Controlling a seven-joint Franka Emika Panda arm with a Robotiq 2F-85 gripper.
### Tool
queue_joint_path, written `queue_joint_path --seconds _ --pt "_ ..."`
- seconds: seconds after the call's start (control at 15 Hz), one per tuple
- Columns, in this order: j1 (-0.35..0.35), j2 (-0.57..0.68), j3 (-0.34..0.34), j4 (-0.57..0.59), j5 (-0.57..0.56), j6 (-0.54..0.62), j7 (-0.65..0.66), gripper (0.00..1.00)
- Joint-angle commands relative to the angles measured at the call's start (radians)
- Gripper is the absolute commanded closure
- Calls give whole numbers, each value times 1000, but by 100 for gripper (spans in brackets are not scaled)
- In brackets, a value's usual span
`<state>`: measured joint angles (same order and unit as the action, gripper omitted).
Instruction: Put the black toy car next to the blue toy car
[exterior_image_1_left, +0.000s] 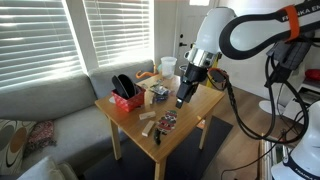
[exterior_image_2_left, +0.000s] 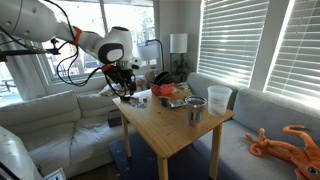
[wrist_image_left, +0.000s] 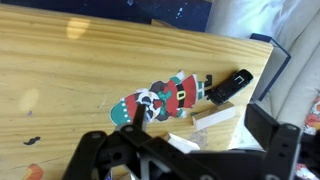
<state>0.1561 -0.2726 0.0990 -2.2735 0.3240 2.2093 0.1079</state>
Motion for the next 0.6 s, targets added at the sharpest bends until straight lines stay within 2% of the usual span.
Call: queue_joint_path --seconds 0.0,0.2,0.27,0.4,0.53 --pt "-6 0 5 2 1 -3 -1 0" --pt "-6 0 5 2 1 -3 -1 0" --pt "14 11 -11 23 94 2 -24 0" --pt "-6 69 29 68 90 24 163 0" --pt "-17 114 70 103 30 70 329 0"
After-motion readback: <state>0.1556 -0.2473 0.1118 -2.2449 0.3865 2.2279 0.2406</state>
